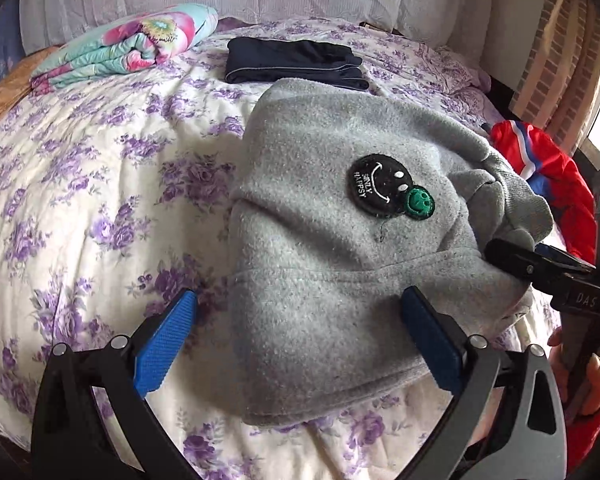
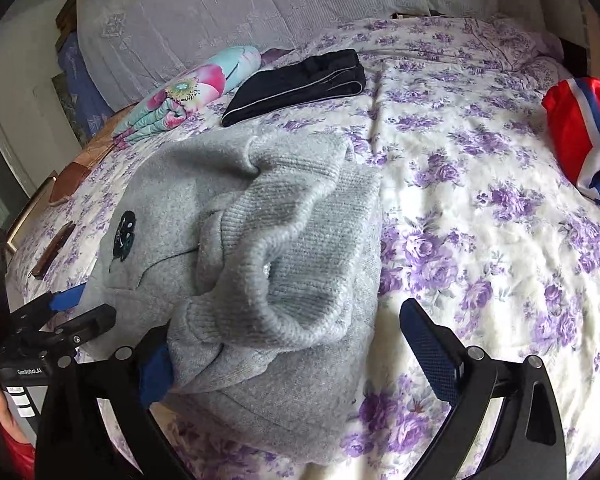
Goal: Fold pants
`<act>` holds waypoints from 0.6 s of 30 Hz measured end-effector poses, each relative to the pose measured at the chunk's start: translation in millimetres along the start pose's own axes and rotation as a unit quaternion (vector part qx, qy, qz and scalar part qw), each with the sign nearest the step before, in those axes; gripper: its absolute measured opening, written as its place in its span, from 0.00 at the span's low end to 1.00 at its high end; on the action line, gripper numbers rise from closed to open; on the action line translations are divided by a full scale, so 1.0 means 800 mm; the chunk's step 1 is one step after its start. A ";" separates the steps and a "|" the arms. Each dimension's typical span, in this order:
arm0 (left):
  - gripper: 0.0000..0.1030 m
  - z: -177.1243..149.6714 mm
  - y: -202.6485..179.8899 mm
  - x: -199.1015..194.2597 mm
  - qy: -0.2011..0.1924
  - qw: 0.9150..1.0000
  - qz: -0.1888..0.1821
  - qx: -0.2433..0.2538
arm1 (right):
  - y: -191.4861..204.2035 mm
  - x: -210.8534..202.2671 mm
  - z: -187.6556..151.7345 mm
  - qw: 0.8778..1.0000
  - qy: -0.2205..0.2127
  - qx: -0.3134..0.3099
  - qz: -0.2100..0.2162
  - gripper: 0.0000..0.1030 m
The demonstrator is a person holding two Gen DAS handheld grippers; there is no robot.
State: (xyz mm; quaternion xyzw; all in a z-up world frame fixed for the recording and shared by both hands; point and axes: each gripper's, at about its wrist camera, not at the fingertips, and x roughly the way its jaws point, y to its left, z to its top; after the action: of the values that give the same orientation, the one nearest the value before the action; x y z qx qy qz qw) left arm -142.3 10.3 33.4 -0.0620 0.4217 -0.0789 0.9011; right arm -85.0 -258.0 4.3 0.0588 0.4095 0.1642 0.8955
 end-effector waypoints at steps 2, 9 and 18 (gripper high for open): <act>0.96 0.000 -0.004 -0.006 -0.003 1.000 0.008 0.005 | 0.011 -0.010 -0.003 0.999 -0.012 -0.023 -0.023 0.97; 0.96 -0.009 -0.033 -0.023 -0.025 0.996 0.069 0.051 | 0.014 -0.012 -0.017 0.999 -0.021 -0.014 -0.045 0.97; 0.96 -0.020 -0.069 -0.069 -0.059 0.982 0.148 0.099 | 0.042 -0.082 -0.017 0.992 -0.058 -0.067 -0.094 0.97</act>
State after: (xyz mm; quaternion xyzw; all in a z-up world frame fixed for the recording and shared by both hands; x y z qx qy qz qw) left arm -194.4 -33.7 74.9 0.0860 0.3627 0.0181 0.9278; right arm -143.7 -249.4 50.3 -0.0312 0.3482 0.1024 0.9313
